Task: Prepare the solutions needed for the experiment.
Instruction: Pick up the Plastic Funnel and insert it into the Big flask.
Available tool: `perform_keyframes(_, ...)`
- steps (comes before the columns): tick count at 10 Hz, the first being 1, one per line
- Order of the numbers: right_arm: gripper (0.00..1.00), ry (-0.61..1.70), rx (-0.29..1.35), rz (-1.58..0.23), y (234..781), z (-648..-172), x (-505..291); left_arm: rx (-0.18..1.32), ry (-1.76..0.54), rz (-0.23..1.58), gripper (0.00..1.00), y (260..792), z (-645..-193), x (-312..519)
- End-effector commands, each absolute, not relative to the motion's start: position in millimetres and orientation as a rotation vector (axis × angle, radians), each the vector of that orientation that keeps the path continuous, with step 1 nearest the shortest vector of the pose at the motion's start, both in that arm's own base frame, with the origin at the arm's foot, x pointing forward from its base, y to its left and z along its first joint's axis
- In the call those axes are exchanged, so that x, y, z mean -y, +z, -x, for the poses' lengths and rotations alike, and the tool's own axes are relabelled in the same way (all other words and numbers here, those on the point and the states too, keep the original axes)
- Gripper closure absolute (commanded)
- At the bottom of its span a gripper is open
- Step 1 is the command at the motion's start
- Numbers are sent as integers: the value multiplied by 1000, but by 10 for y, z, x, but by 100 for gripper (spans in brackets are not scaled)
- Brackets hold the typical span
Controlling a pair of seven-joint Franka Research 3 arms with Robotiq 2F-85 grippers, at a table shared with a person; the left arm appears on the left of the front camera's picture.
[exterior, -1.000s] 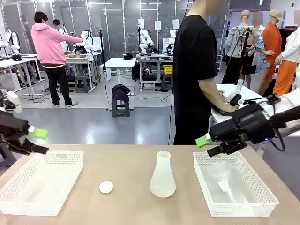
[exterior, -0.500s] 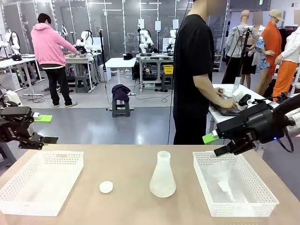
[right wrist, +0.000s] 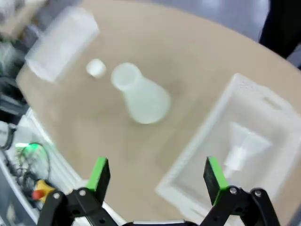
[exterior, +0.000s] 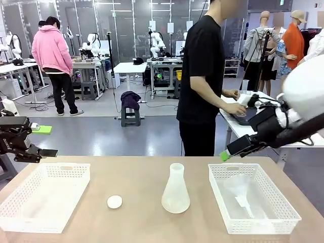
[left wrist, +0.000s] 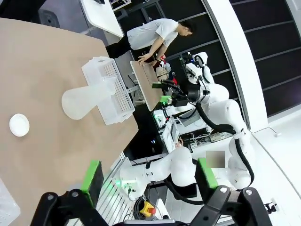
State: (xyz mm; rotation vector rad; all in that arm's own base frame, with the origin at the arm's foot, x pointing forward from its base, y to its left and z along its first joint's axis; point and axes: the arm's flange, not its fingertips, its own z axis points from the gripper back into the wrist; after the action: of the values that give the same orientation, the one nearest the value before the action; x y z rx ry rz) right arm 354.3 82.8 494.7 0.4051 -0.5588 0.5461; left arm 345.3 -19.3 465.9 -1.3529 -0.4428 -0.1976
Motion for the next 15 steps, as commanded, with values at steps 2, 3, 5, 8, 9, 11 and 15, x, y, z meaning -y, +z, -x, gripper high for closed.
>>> perform_keyframes(2,0,876,622,70,4940,-4035,-712,443,-212,1365,0,4691,-3459,214)
perform_keyframes(3,0,976,559,123,4946,-4149,-665,443,-212,1365,0,4691,-3459,214)
perform_keyframes(5,0,1193,482,97,4924,-4334,-608,443,-212,1365,0,4691,-3459,214)
perform_keyframes(8,0,1092,484,130,4905,-4230,-658,443,-212,1365,0,4691,-3459,214)
perform_keyframes(9,0,1092,484,130,4905,-4230,-658,443,-212,1365,0,4691,-3459,214)
perform_keyframes(11,0,1092,484,130,4905,-4230,-658,443,-212,1365,0,4691,-3459,214)
perform_keyframes(15,0,1419,384,22,4888,-4737,-510,443,-212,1365,0,4691,-3459,214)
